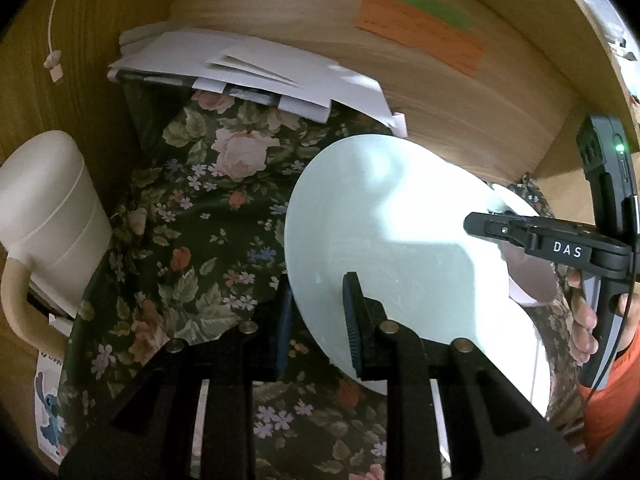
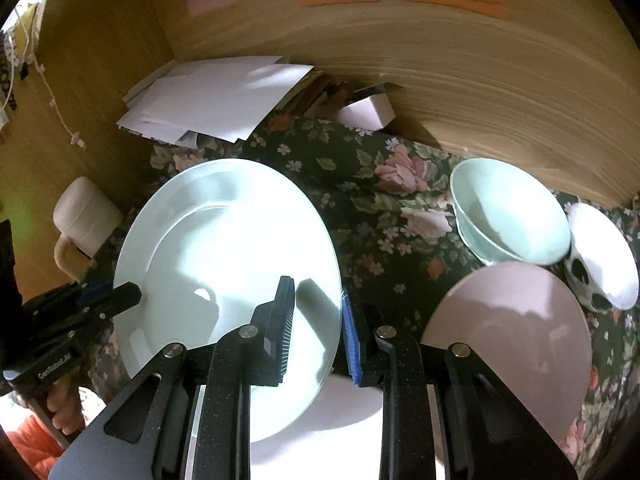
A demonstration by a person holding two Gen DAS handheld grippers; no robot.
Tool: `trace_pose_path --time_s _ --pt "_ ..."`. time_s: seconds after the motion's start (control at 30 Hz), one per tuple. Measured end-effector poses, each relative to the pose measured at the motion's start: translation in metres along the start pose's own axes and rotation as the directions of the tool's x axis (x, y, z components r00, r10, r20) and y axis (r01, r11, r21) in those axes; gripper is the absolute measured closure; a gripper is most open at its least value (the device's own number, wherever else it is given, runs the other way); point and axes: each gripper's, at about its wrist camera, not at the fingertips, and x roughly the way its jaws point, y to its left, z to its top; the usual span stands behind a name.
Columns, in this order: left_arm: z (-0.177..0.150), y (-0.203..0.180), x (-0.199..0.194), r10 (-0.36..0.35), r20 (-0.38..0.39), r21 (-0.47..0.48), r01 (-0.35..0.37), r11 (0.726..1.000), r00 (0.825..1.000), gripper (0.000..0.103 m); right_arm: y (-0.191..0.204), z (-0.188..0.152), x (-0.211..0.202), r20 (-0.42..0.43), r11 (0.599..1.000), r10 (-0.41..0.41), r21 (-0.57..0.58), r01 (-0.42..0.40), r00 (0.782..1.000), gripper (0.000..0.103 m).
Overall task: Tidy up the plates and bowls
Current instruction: 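Lift the mint green plate off the cloth with both grippers, then carry the mint green plate over the white plate and lower it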
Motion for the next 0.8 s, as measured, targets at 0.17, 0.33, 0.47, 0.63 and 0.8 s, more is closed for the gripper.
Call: trace_pose_path --time_s 0.17,0.33,0.47,0.63,0.8 --pt "-0.008 -0.008 -0.004 -0.005 0.0 0.012 0.005 1.0 1.0 0.08 -0.006 -0.012 -0.007 0.015 1.0 -0.015 0.017 0.014 1.0 0.082" --pt "-0.017 -0.016 -0.01 -0.02 0.004 0.027 0.02 0.999 1.0 0.08 -0.009 -0.026 -0.017 0.028 0.999 -0.026 0.04 0.024 0.999 0.082" --pt "-0.024 -0.023 -0.014 -0.031 0.003 0.04 0.031 0.999 1.0 0.08 -0.011 -0.037 -0.023 0.036 0.998 -0.03 0.056 0.028 0.999 0.082" --pt "-0.034 -0.03 -0.019 -0.04 0.0 0.054 0.04 0.998 0.999 0.08 -0.014 -0.052 -0.03 0.042 0.996 -0.031 0.08 0.027 0.999 0.082" --pt "-0.042 -0.036 -0.023 -0.051 -0.002 0.061 0.052 0.997 0.999 0.08 -0.017 -0.067 -0.034 0.045 0.994 -0.032 0.106 0.027 0.998 0.082"
